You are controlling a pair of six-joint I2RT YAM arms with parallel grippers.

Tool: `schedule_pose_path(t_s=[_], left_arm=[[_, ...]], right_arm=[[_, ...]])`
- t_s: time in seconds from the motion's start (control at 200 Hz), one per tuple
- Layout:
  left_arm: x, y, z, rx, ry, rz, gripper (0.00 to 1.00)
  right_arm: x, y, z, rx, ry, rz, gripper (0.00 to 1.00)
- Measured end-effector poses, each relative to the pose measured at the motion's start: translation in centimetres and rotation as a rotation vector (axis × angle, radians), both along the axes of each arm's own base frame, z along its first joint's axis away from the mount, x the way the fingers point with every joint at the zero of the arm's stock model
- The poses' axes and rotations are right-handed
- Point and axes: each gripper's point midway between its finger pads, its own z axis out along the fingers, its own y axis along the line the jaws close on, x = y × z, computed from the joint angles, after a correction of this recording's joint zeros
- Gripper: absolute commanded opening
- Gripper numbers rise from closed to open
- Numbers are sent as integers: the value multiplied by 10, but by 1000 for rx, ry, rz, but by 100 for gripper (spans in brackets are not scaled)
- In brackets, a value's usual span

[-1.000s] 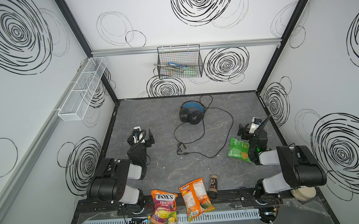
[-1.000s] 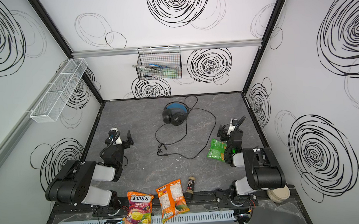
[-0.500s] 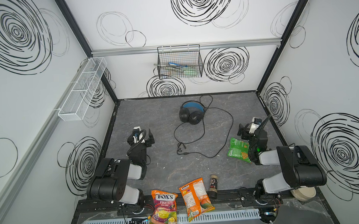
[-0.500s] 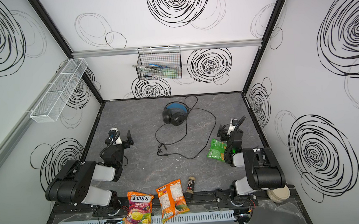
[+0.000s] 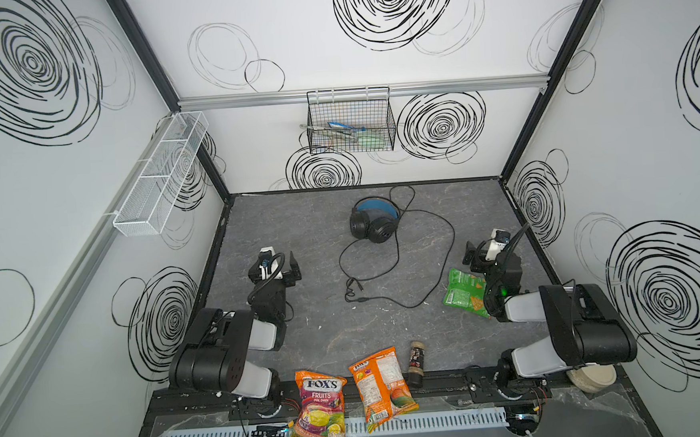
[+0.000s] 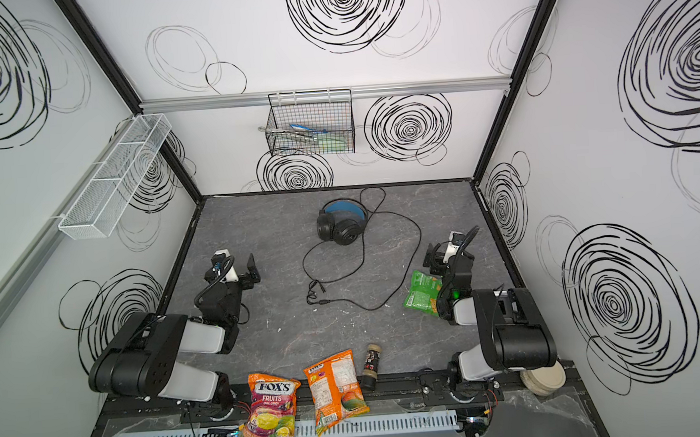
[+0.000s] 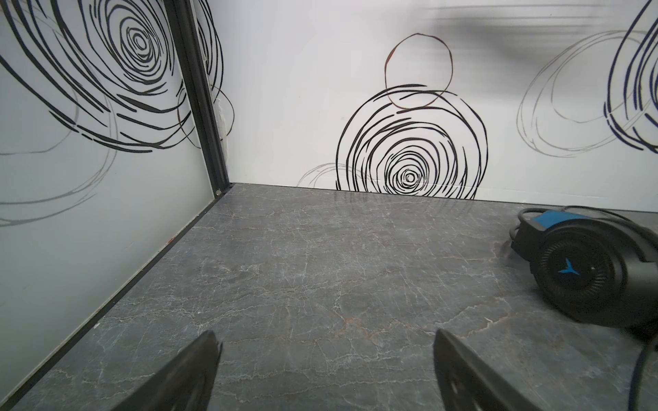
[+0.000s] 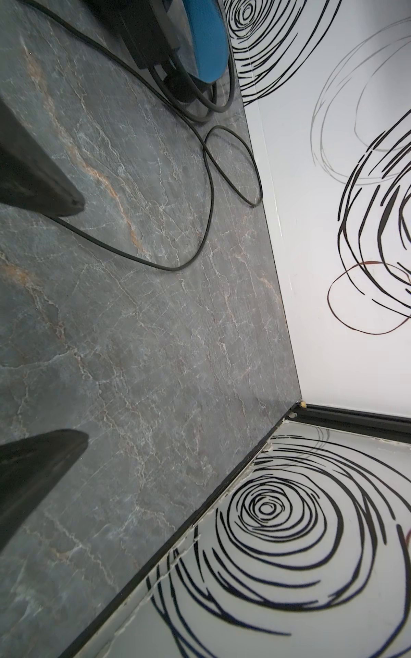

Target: Wrap the headphones

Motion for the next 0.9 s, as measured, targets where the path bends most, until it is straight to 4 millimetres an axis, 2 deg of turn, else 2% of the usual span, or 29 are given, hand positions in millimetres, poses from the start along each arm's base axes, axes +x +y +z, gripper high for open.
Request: schedule_pose_path(t_s=[0.73,0.76,0.81,0.896], left_arm=[[2,-1,1,1,34,-6,96],[5,-1,6,0,35,-6,96],[12,-2,22,-3,22,-7,96],[18,-5,53,-24,-11,-12,96]], right_arm=[[5,5,-1,-24,39,18,97],[11,7,1,-32,61,5,97],[29,12,17,-41,71,-10,97],[60,26,63,-9,23,-37,97]])
